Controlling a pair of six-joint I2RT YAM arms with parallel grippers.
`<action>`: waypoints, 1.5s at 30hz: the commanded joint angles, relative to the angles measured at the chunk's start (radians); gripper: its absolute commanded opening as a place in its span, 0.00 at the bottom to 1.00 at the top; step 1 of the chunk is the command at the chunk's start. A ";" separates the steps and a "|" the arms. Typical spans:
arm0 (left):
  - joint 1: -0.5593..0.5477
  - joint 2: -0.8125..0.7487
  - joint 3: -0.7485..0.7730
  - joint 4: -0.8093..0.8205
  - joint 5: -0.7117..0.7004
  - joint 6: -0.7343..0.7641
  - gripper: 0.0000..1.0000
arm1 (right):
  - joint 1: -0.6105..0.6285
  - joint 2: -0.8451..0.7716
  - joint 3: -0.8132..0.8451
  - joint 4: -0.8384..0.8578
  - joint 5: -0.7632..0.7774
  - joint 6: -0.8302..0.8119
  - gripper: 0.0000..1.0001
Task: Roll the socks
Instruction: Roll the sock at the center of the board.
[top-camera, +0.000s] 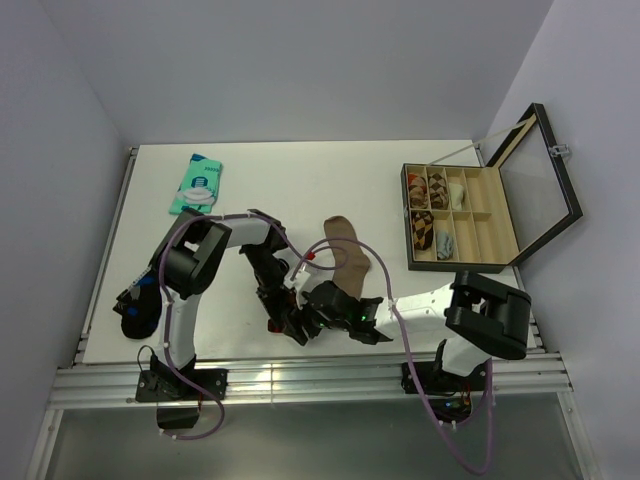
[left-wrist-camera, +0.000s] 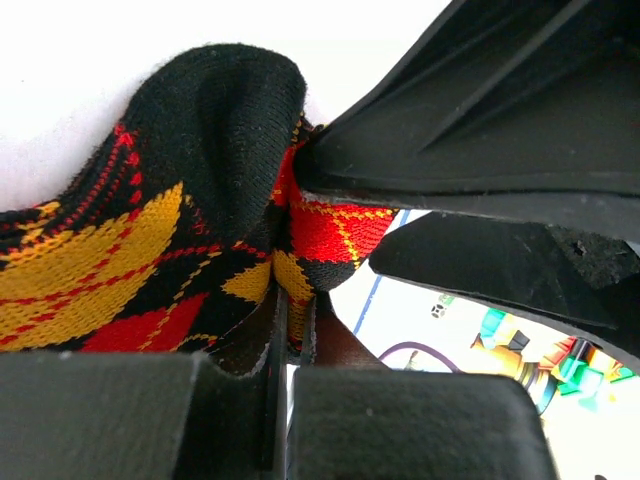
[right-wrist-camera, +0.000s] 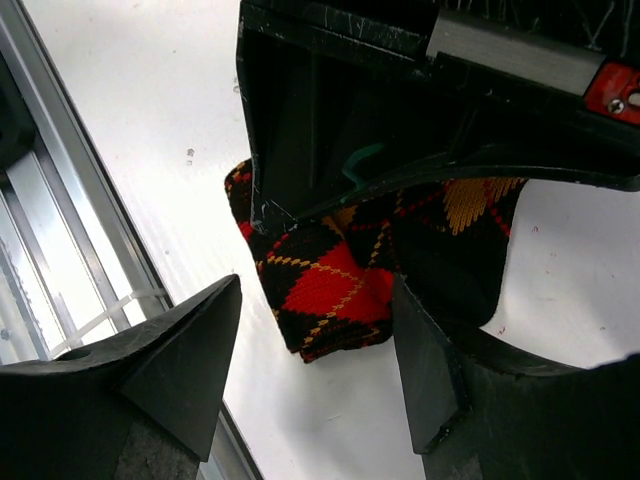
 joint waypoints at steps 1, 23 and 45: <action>0.011 0.057 0.011 0.174 -0.188 0.041 0.02 | 0.010 0.017 -0.003 0.061 0.008 0.016 0.68; 0.088 -0.147 -0.078 0.399 -0.084 -0.103 0.30 | 0.011 0.129 0.028 0.001 0.033 0.149 0.09; 0.292 -0.711 -0.377 0.720 -0.087 -0.108 0.41 | -0.257 0.256 0.229 -0.351 -0.393 0.243 0.16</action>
